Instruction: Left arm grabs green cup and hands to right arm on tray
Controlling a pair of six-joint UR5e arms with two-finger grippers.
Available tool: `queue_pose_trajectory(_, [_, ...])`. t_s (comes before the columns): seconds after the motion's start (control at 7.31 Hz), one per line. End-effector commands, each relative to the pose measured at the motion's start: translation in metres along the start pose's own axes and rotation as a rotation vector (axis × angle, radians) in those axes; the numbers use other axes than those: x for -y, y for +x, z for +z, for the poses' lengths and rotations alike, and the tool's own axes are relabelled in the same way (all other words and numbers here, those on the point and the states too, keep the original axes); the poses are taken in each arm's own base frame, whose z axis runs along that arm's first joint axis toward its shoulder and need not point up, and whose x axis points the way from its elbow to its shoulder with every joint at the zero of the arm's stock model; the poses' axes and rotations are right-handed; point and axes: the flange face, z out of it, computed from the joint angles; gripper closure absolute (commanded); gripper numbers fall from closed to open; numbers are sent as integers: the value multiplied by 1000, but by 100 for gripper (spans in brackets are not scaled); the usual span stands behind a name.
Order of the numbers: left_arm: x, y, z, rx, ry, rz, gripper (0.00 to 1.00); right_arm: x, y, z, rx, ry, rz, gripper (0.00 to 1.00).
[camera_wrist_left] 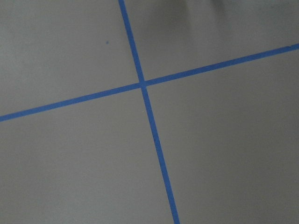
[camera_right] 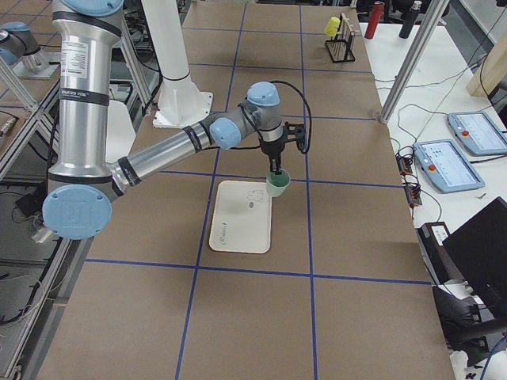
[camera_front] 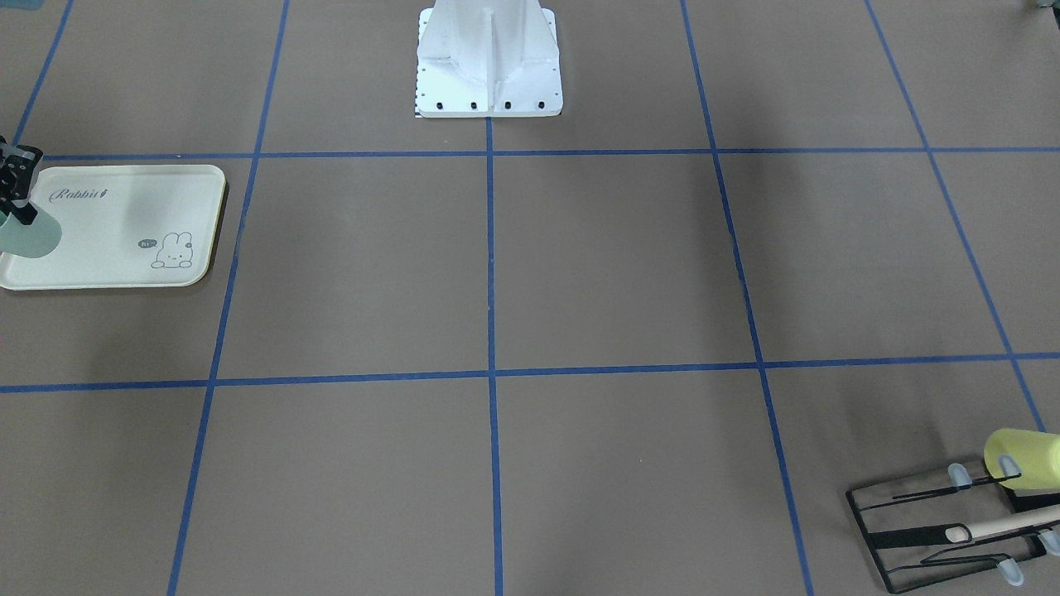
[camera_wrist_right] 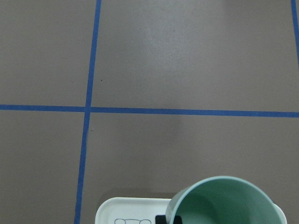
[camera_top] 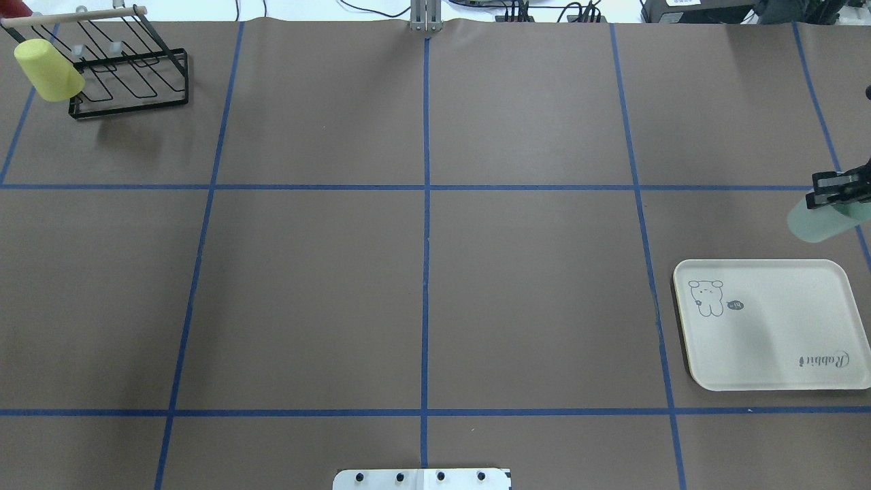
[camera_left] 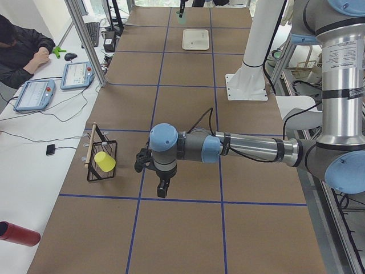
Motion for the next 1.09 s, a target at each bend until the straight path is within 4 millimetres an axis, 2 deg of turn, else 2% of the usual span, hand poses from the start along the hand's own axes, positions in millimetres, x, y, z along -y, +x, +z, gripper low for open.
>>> queue_pose_trajectory(0.0, [-11,-2,4,-3,-8,-64,0,-19,-2,22,-33,-57,-5,100])
queue_pose_trajectory(0.14, [-11,-1,3,-3,-7,-63,0,-26,-12,35,-56,-65,-20,100])
queue_pose_trajectory(0.55, [-8,0,2,-5,-3,-58,0,-71,-67,84,-127,-37,79,100])
queue_pose_trajectory(0.68, [-8,1,2,-5,-2,-57,0,-90,-71,96,-134,-3,121,100])
queue_pose_trajectory(0.96, [-8,0,2,-5,-3,-58,0,-107,-50,102,-156,6,142,100])
